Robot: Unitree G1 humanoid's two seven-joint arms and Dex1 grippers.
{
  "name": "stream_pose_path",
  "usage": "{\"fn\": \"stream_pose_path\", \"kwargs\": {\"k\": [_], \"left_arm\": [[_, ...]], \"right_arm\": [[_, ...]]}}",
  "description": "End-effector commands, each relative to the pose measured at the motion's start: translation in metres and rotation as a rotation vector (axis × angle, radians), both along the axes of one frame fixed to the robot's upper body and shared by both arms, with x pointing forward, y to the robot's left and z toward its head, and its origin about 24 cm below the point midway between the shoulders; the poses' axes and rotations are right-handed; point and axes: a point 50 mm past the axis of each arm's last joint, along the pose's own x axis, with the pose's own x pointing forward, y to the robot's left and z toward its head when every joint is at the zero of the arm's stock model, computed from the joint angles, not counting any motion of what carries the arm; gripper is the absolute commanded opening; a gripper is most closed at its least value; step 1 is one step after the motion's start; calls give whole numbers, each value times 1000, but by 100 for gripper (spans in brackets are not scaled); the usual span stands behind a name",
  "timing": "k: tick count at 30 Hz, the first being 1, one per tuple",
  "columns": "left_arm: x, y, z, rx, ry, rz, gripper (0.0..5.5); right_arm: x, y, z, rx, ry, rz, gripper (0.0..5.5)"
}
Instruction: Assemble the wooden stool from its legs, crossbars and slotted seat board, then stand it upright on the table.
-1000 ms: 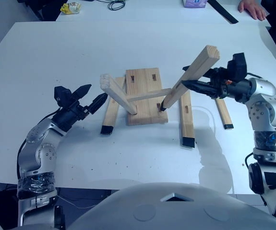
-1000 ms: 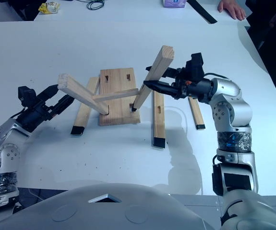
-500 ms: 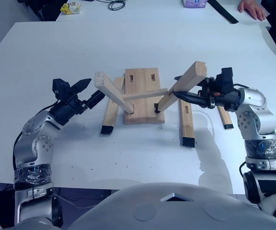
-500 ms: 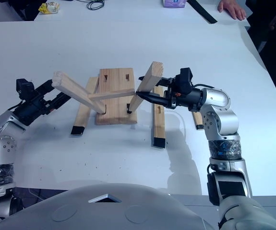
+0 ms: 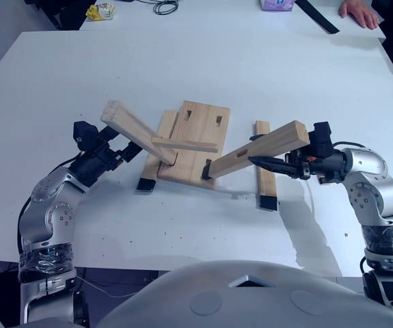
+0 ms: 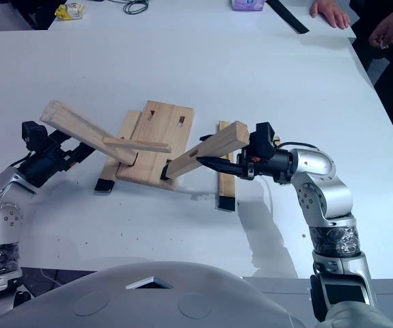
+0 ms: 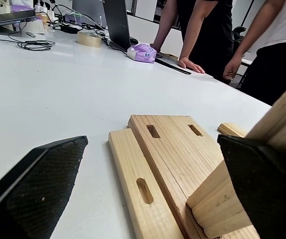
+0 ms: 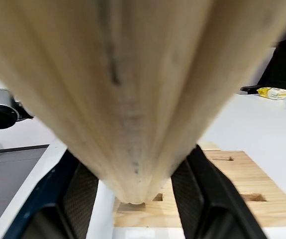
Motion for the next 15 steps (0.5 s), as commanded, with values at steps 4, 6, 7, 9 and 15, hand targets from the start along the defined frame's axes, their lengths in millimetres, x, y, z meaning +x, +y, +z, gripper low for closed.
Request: {"fn": "stream_pose_path", "kwargs": {"k": [4,6,7,9,15], "left_arm": [[-3,-2,0,-11,-17,20,483],[-5,-2,-1,-15,-17,26,483],[-6,-3,-1,-17,-19,28,483],[-7,-5,-1,-23,-24,32,483],[-7,-12,1,-31,-49,52,483]], "right_arm": [[11,-4,26,3,-79,-36,202],[10,-2,24,-16,-77,-32,202],[9,-1,23,-25,-72,-28,202],[8,0,20,-41,-64,-21,202],[11,7,16,-86,-55,-31,202]]}}
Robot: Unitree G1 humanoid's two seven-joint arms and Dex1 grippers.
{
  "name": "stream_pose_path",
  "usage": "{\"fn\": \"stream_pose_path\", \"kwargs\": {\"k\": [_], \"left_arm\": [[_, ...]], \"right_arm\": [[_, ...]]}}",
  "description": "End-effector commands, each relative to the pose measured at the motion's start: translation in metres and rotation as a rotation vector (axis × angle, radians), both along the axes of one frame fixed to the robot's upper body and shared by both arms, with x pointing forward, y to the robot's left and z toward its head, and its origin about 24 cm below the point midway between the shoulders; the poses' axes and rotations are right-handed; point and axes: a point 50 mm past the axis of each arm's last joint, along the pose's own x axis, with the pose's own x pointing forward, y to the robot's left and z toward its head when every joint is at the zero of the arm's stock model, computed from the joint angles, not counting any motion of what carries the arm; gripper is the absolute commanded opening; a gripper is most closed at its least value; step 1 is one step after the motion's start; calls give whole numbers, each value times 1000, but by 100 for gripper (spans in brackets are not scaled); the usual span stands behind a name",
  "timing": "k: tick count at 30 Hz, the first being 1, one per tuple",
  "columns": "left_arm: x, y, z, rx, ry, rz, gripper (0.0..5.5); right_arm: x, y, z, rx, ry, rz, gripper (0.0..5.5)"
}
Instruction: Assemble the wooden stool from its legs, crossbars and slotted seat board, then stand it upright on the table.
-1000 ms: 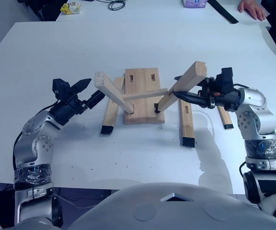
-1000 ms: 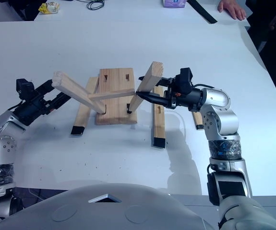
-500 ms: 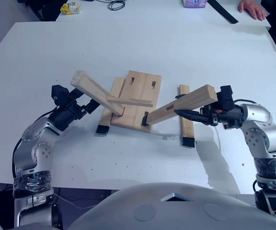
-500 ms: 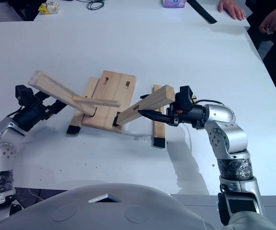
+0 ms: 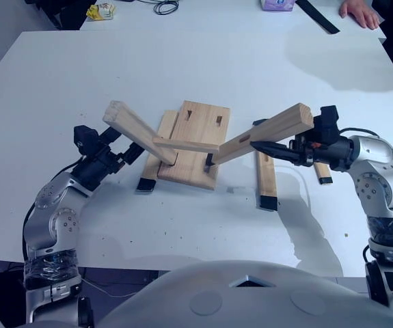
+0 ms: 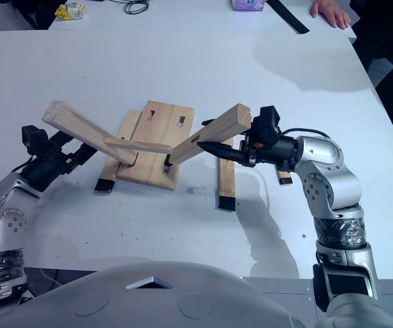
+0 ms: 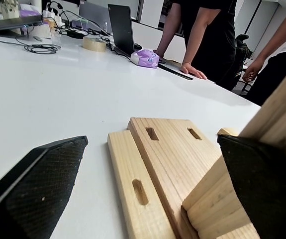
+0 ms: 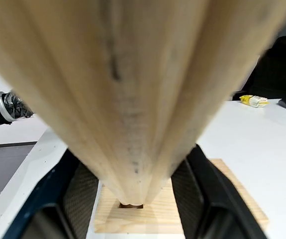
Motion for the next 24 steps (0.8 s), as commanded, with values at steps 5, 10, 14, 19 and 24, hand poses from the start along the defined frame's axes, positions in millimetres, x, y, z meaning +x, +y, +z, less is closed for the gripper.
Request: {"fn": "stream_pose_path", "kwargs": {"k": [5,10,14,19,24], "left_arm": [[2,-11,8,-2,-57,34,483],[-1,-14,9,-7,-75,56,483],[-7,-12,2,-11,-65,92,483],[-12,-9,-4,-22,-57,143,483],[-14,-13,-7,-36,-60,166,483]], "right_arm": [[5,11,-2,-104,-12,-50,202],[4,16,10,-121,-22,-7,202],[6,15,20,-153,-34,22,202],[9,12,26,-186,-30,44,202],[9,15,23,-209,-11,51,202]]}}
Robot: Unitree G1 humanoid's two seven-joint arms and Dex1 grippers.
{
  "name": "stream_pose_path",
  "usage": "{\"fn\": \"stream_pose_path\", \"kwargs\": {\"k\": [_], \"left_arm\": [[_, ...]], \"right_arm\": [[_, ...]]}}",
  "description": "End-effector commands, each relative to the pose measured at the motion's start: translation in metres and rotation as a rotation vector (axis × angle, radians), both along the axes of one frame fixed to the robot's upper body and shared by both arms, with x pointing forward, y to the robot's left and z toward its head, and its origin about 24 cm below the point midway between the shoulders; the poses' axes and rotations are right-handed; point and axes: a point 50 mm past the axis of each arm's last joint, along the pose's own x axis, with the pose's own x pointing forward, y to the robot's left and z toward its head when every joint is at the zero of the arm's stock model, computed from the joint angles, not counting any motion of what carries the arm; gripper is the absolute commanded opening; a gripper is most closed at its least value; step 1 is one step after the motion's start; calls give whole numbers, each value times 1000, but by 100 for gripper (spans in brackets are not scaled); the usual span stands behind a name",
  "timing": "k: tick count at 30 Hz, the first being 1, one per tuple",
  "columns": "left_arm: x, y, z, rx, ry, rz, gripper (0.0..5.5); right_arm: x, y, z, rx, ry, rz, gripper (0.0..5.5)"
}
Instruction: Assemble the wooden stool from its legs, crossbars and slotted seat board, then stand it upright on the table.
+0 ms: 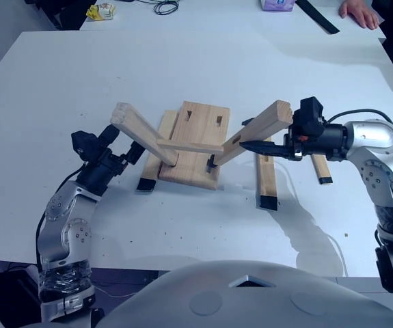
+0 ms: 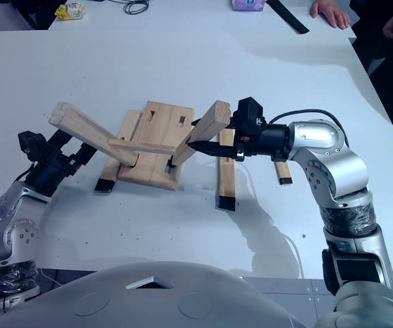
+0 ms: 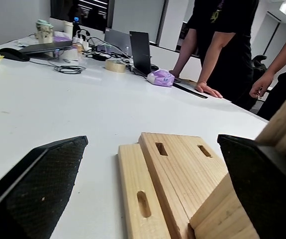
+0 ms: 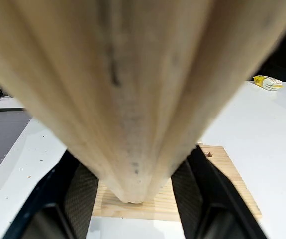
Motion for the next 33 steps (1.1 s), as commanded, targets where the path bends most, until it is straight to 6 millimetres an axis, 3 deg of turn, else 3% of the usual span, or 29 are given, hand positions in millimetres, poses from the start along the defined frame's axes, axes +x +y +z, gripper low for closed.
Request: {"fn": "stream_pose_path", "kwargs": {"k": [1,20,33], "left_arm": [[-2,-1,-3,3,2,26,483],[-6,3,-9,-28,-8,99,483],[-15,-2,-11,-39,-5,110,483]], "right_arm": [[0,2,0,-27,21,4,202],[-9,11,-11,-17,87,-29,202],[-8,-1,-20,-266,24,-56,202]]}}
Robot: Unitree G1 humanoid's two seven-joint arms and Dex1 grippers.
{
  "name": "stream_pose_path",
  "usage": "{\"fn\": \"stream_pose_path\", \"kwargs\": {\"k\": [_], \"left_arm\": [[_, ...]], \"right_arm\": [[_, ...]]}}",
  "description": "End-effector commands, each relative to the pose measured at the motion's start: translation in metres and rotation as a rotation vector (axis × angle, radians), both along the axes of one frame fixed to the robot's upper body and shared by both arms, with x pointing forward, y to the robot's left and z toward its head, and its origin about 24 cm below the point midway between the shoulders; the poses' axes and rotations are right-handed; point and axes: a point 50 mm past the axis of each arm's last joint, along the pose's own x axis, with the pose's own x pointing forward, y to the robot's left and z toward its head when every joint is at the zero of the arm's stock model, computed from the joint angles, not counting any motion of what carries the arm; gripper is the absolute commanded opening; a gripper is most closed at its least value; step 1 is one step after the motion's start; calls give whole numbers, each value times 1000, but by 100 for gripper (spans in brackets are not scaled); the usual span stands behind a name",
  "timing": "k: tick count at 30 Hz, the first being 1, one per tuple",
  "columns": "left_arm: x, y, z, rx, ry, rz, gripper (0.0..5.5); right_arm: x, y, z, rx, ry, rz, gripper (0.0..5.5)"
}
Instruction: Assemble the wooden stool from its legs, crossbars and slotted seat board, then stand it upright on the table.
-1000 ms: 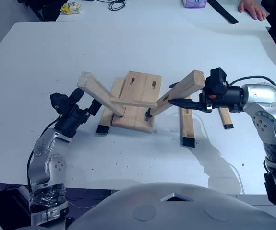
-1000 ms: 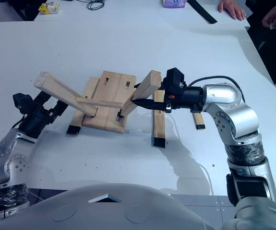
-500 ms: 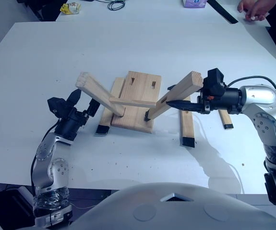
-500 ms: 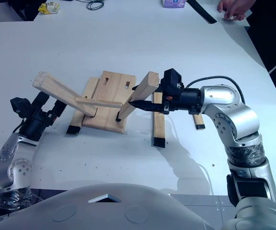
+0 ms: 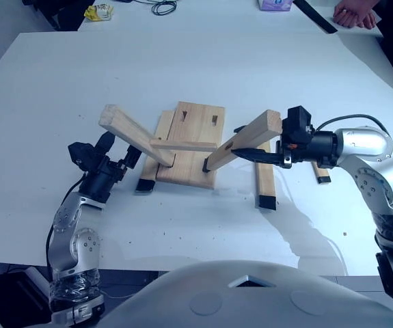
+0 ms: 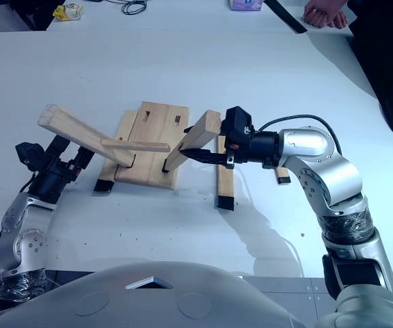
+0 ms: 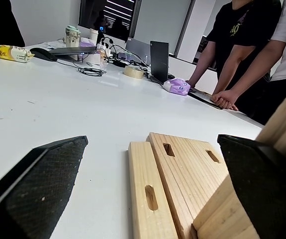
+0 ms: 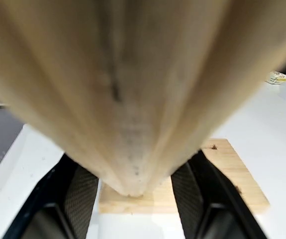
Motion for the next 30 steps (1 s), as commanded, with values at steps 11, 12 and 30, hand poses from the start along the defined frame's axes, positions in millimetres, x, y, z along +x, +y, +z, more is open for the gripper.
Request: {"fn": "stream_pose_path", "kwargs": {"k": [11,12,30], "left_arm": [[-8,-8,7,7,-24,-6,483],[-8,-8,7,7,-22,-7,483],[-9,-8,10,15,-6,-50,483]], "right_arm": [[7,-37,-1,-332,97,64,202],[8,-38,-1,-331,110,68,202],[0,-36,-29,-306,246,143,202]]}}
